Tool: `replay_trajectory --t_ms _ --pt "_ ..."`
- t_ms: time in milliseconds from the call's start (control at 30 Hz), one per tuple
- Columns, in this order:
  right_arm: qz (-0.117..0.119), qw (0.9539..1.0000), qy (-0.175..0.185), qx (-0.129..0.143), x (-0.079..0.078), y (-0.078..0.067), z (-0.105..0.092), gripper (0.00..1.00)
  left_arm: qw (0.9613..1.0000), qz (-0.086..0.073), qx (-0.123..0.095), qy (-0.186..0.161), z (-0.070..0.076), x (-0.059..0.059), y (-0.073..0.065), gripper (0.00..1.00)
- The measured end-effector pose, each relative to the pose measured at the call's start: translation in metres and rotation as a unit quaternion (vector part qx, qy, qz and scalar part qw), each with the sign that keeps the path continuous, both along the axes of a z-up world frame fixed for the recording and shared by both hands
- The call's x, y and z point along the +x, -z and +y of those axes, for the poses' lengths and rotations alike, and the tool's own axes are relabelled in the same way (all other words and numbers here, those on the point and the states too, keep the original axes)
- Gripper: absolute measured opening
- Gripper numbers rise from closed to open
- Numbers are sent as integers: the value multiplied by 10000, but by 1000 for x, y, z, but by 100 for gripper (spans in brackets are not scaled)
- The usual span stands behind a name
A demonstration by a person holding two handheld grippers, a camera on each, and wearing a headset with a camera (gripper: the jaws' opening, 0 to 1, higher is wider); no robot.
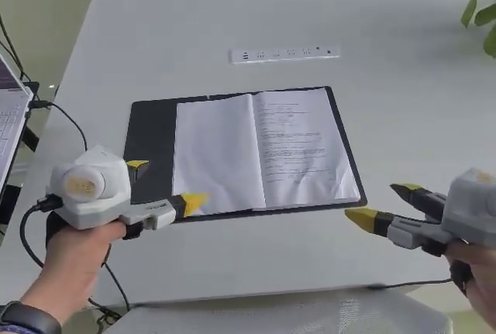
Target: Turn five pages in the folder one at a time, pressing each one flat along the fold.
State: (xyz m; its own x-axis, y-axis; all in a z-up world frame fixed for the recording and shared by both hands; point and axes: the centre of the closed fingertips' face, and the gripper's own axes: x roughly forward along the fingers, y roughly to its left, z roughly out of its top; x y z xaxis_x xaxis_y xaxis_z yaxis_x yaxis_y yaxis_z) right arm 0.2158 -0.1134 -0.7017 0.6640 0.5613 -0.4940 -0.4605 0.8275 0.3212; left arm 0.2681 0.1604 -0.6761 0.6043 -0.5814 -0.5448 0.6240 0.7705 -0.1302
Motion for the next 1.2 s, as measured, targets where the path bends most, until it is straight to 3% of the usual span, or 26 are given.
replay_trajectory --t_ms 67,267,533,667,800,967,1100,1200 --pt "-12 10000 53 41 0 -1 -2 73 9998 15 -153 105 -11 2 -3 73" --pt "17 9999 146 81 0 2 -8 73 9991 21 -137 394 -42 10 -2 73" --pt "29 9998 192 97 1 4 -14 74 9962 47 -127 856 -94 24 3 71" --pt "35 9996 246 133 1 4 -17 74 9938 59 -115 1101 -125 30 7 70" --pt "33 9992 332 198 2 3 -21 75 9900 110 -273 1382 -154 30 9 69" --pt "68 9988 386 296 1 3 -24 74 9846 245 -245 1711 -187 28 23 69" --pt "124 9986 397 337 -1 7 -29 75 9833 336 -312 1759 -208 33 34 70" --pt "154 9983 428 376 -2 10 -32 74 9823 415 -239 1810 -222 34 47 71"
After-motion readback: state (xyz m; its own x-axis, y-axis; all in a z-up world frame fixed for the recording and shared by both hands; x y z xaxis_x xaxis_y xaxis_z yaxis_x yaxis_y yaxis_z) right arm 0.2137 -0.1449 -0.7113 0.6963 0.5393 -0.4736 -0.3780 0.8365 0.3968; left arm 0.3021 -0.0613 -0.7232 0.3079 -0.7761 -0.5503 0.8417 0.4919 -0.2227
